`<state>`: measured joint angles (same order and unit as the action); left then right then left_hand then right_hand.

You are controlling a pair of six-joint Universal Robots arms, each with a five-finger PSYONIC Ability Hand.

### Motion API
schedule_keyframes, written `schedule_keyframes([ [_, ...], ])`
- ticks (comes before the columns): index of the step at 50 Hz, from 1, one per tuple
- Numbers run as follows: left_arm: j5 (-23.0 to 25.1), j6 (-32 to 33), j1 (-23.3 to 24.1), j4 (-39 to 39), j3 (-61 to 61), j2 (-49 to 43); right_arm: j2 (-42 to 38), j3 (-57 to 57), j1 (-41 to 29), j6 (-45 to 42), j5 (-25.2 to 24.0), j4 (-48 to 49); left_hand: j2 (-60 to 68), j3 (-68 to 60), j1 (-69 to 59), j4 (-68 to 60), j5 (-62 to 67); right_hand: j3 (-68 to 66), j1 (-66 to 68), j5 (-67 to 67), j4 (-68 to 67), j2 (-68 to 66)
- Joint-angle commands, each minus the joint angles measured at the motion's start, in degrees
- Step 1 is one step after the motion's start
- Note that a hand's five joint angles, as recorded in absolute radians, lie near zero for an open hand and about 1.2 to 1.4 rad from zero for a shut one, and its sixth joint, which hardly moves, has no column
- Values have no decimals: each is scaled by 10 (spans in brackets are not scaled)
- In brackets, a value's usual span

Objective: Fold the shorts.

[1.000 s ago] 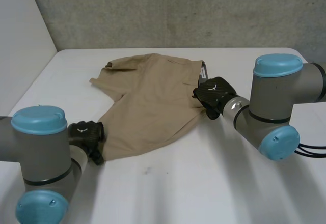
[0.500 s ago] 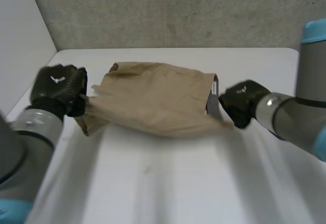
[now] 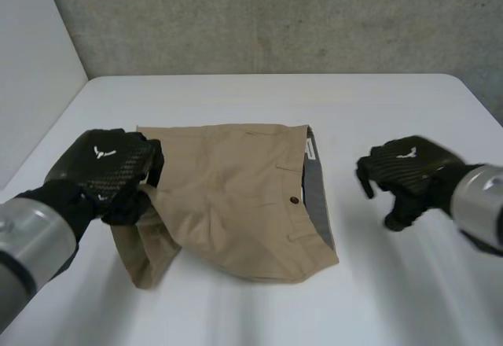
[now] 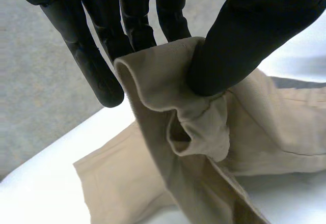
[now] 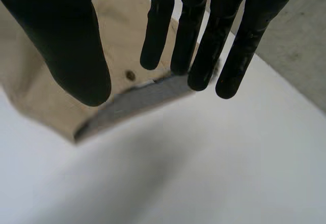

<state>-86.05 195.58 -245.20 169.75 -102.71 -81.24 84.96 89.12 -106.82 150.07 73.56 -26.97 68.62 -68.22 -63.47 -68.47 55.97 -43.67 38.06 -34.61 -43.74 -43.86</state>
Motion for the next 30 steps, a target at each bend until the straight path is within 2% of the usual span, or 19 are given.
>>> schedule_keyframes([
  [1, -34, 0, -8, 69, 20, -37, -29, 145, -60, 91, -25, 212, 114, -118, -165, -115, 140, 40, 17, 49, 40, 41],
  [3, -38, -1, -12, 80, 27, -43, -37, 153, -63, 91, -25, 228, 114, -118, -165, -115, 140, 40, 16, 49, 41, 42],
  [8, -39, -1, -23, 92, 50, -70, -117, 185, -80, 90, -18, 314, 114, -118, -165, -115, 140, 46, 10, 56, 47, 48],
  [18, -39, -2, -23, 94, 75, -125, -160, 187, -102, 92, 13, 389, 114, -118, -165, -115, 140, 89, -32, 98, 89, 90],
  [24, -49, -3, -25, 94, 90, -142, -175, 181, -105, 94, 56, 421, 114, -118, -165, -115, 140, 73, -17, 83, 74, 75],
  [28, -53, -5, -30, 95, 95, -143, -186, 175, -107, 94, 62, 423, 114, -118, -165, -115, 140, 63, -7, 73, 64, 65],
  [30, -52, -6, -34, 95, 95, -143, -195, 169, -115, 94, 63, 423, 114, -118, -165, -115, 140, 17, 40, 26, 17, 18],
])
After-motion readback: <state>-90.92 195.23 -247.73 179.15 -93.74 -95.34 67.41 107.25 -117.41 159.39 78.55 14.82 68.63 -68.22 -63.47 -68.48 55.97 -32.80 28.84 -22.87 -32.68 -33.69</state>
